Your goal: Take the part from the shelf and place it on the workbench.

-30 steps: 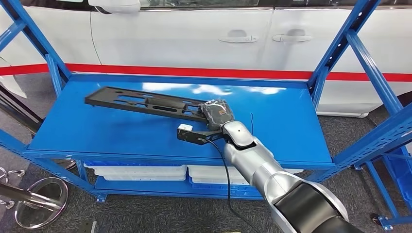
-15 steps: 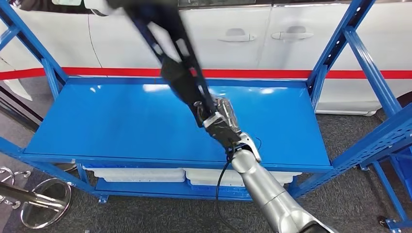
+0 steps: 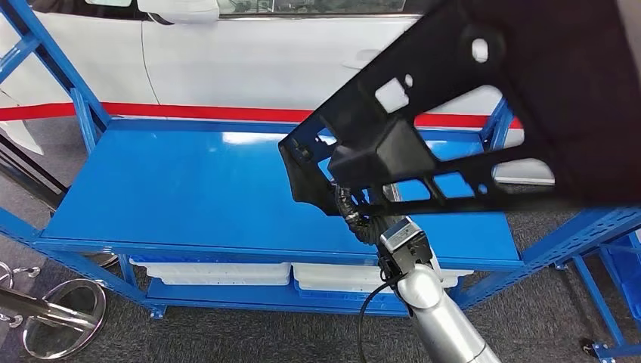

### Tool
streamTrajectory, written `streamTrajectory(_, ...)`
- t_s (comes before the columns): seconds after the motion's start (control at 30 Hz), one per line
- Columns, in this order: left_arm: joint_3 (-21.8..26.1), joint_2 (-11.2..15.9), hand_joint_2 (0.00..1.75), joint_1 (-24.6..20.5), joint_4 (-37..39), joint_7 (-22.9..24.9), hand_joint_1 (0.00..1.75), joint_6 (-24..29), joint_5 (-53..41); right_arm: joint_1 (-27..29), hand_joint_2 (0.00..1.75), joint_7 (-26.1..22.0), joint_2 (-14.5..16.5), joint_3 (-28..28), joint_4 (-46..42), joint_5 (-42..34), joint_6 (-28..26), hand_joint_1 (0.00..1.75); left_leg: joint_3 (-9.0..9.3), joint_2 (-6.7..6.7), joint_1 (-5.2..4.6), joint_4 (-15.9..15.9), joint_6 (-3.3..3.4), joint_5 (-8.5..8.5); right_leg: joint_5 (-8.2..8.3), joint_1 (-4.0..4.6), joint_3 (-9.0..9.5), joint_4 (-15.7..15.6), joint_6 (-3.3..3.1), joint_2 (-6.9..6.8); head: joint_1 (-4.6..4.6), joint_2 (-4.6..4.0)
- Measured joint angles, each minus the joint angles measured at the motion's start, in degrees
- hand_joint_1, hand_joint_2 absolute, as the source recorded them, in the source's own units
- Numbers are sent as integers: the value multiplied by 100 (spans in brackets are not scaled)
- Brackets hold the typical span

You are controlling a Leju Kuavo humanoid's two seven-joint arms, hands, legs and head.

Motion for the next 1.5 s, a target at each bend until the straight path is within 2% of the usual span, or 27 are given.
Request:
streamTrajectory(0.07, 0, 0, 175, 2, 0, 0, 0, 1, 1, 37, 175, -4, -45, 1, -36, -3, 4, 175, -13, 0, -3, -1, 15, 6, -349, -7, -334, 727, 27, -3, 0, 0)
streamTrajectory(0.1, 1, 0, 175, 5, 0, -3, 0, 5, 4, 64, 175, -13, -66, 2, -44, -43, 30, 175, -17, -1, -4, 1, 17, 6, -412, -14, -445, 964, 38, -3, 1, 0)
streamTrajectory(0.13, 3, 0, 175, 7, 0, -11, 0, 16, 15, 92, 175, -41, -86, 2, -62, -134, 101, 175, -18, -3, -4, 7, 15, 6, -361, -23, -459, 998, 45, -4, 1, 0)
streamTrajectory(0.17, 10, 0, 175, 8, 0, -26, 0, 38, 28, 134, 175, -94, -110, 2, -102, -293, 239, 175, -17, -8, -3, 18, 9, 1, -206, -33, -355, 799, 46, -7, 1, 0)
streamTrajectory(0.23, 40, 0, 175, 15, 0, -73, 0, 99, 54, 317, 175, -284, -190, 12, -360, -748, 704, 175, -15, -30, -8, 58, -24, -26, 156, -46, 53, 21, 27, -20, 1, 0)
streamTrajectory(0.3, 87, 2, 175, 54, 0, -131, 0, 160, 69, 643, 175, -441, -317, 83, -846, -1122, 1161, 175, -27, -59, -26, 102, -77, -59, 286, -33, 299, -465, -7, -24, 0, 0)
streamTrajectory(0.4, 172, 16, 175, 130, 0, -181, 0, 195, 112, 1036, 175, -409, -562, 286, -1547, -1318, 1493, 175, -26, -66, -22, 116, -171, -76, 299, -18, 314, -521, -92, -16, -1, 0)
streamTrajectory(0.47, 220, 28, 175, 148, 0, -173, 0, 182, 119, 1136, 175, -334, -730, 421, -1890, -1321, 1617, 175, -95, -43, -11, 319, -225, -275, 342, -37, 316, -560, -167, -30, -1, 0)
streamTrajectory(0.57, 252, 46, 175, 146, 0, -21, 0, 157, 74, 1225, 175, -434, -939, 599, -2235, -1116, 1760, 175, -453, -19, 1, 1306, -282, -888, 383, -31, 263, -564, -227, -57, -1, 0)
streamTrajectory(0.6, 256, 50, 175, 145, 0, 96, 0, 163, 27, 1259, 175, -533, -987, 650, -2324, -941, 1729, 175, -537, -18, 2, 1583, -290, -1004, 391, -23, 234, -547, -235, -62, -1, 0)
streamTrajectory(0.63, 257, 52, 175, 146, 0, 239, 0, 176, -34, 1300, 175, -645, -1020, 695, -2410, -715, 1640, 175, -531, -17, 2, 1673, -286, -1016, 399, -14, 204, -527, -239, -66, -1, 0)
streamTrajectory(0.67, 257, 57, 175, 147, 0, 392, 0, 188, -102, 1344, 175, -751, -1041, 738, -2498, -474, 1516, 175, -413, -17, 1, 1536, -272, -926, 406, -4, 178, -506, -240, -65, -1, 0)
streamTrajectory(0.77, 255, 113, 175, 145, 0, 692, 0, 211, -257, 1461, 175, -936, -1123, 840, -2737, -62, 1283, 175, 279, -13, -33, 383, -166, -517, 449, 25, 142, -480, -217, -58, -1, 0)
streamTrajectory(0.83, 252, 155, 175, 139, 0, 747, 0, 229, -322, 1530, 175, -998, -1208, 884, -2829, -65, 1276, 175, 447, -10, -75, 38, -115, -438, 498, 23, 130, -483, -159, -60, -1, 0)
streamTrajectory(0.9, 246, 175, 175, 151, 0, 764, 0, 251, -369, 1596, 175, -1056, -1282, 908, -2880, -82, 1279, 175, 420, -5, -87, 12, -77, -357, 557, 16, 120, -503, -81, -59, -1, 0)
streamTrajectory(0.97, 238, 180, 175, 150, 0, 755, 0, 267, -402, 1650, 175, -1103, -1355, 912, -2926, -46, 1275, 175, 373, 45, -56, -56, -12, -228, 427, 11, 61, -418, -20, -40, 2, 0)
streamTrajectory(1.0, 234, 176, 175, 139, 0, 741, 0, 271, -414, 1670, 175, -1117, -1398, 913, -2953, -13, 1273, 175, 318, 75, -35, -87, 25, -154, 214, 5, -14, -229, 5, -32, 3, 0)
streamTrajectory(1.07, 228, 160, 175, 114, 0, 708, 0, 275, -440, 1701, 175, -1129, -1473, 914, -2990, 51, 1271, 175, 168, 129, -31, -76, 60, -48, -341, -28, -213, 430, 44, -30, 3, 0)
streamTrajectory(1.1, 226, 147, 175, 104, 0, 696, 0, 276, -454, 1710, 175, -1132, -1504, 915, -3004, 85, 1267, 175, 87, 163, -32, -53, 62, -5, -516, -41, -287, 765, 67, -32, 2, 0)
streamTrajectory(1.13, 223, 128, 175, 91, 0, 691, 0, 280, -469, 1715, 175, -1131, -1531, 917, -3018, 111, 1257, 175, 8, 205, -33, -23, 53, 31, -548, -48, -284, 951, 87, -33, 2, 0)
streamTrajectory(1.17, 219, 104, 175, 78, 1, 692, 0, 286, -485, 1716, 175, -1128, -1558, 922, -3034, 130, 1240, 175, -68, 247, -32, 10, 43, 59, -467, -54, -193, 953, 105, -40, 2, 0)
streamTrajectory(1.23, 201, 53, 175, 56, 2, 715, 0, 311, -522, 1714, 175, -1116, -1607, 940, -3079, 147, 1187, 175, -198, 326, -32, 96, 14, 101, -172, -69, 283, 372, 130, -135, 1, 0)
streamTrajectory(1.3, 182, 20, 175, 56, 3, 748, 0, 359, -566, 1711, 175, -1094, -1641, 963, -3120, 144, 1122, 175, -274, 389, -52, 181, -37, 132, -89, -46, 737, -323, 105, -294, 0, 0)
streamTrajectory(1.33, 177, 9, 175, 61, 4, 764, 0, 386, -585, 1708, 175, -1073, -1655, 978, -3135, 139, 1093, 175, -286, 423, -64, 206, -67, 153, -107, -31, 835, -502, 72, -332, -1, 0)
streamTrajectory(1.43, 175, -14, 175, 75, 8, 785, 0, 443, -594, 1708, 175, -906, -1701, 1035, -3154, 89, 1085, 175, -317, 482, -51, 227, -185, 194, -20, -11, 750, -564, -85, -227, -2, 0)
streamTrajectory(1.47, 175, -20, 175, 80, 8, 780, 0, 451, -585, 1707, 175, -832, -1718, 1056, -3152, 63, 1113, 175, -357, 420, -38, 295, -225, 81, 41, -13, 687, -569, -141, -203, -2, 0)
streamTrajectory(1.5, 175, -25, 175, 89, 9, 770, 0, 455, -575, 1705, 175, -772, -1733, 1078, -3149, 45, 1146, 175, -424, 321, -29, 453, -259, -131, 111, -20, 613, -576, -189, -184, -3, 0)
